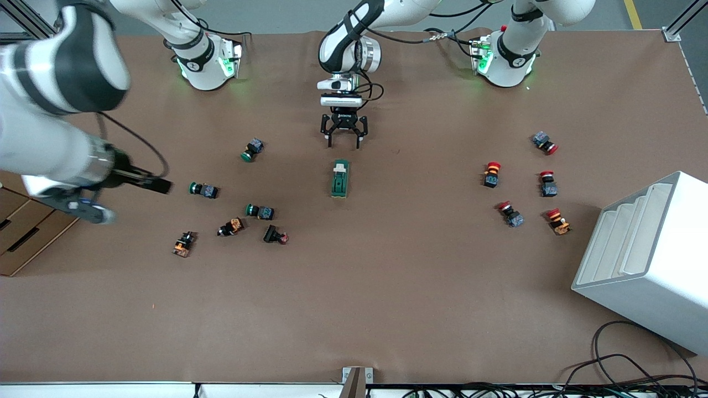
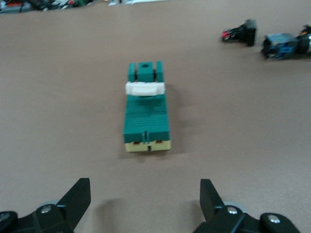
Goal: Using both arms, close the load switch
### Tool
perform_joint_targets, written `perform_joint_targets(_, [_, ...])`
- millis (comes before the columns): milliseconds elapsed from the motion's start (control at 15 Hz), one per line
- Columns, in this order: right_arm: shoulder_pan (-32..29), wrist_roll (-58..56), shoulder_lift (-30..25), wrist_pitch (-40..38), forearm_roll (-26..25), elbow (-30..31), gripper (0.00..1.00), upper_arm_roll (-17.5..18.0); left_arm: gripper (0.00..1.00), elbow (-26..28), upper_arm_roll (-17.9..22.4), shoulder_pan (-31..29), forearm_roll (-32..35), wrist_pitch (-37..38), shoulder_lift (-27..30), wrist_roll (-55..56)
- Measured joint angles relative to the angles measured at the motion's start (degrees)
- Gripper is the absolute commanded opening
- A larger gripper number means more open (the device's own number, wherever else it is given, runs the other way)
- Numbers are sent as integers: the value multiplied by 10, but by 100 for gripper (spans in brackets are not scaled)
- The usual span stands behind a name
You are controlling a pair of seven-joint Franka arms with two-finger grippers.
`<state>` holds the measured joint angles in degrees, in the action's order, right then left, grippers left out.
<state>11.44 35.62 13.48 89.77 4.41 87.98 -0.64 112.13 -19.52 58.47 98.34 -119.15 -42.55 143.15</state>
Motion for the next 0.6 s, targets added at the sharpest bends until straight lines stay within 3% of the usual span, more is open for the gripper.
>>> perform_joint_targets(200, [46, 100, 19, 48, 21, 20, 100, 1, 99, 0, 5, 0, 52, 16, -16, 38])
perform_joint_targets(600, [153, 250, 26, 218, 38, 137, 100, 2, 100, -1, 3, 6, 64, 59, -29, 70])
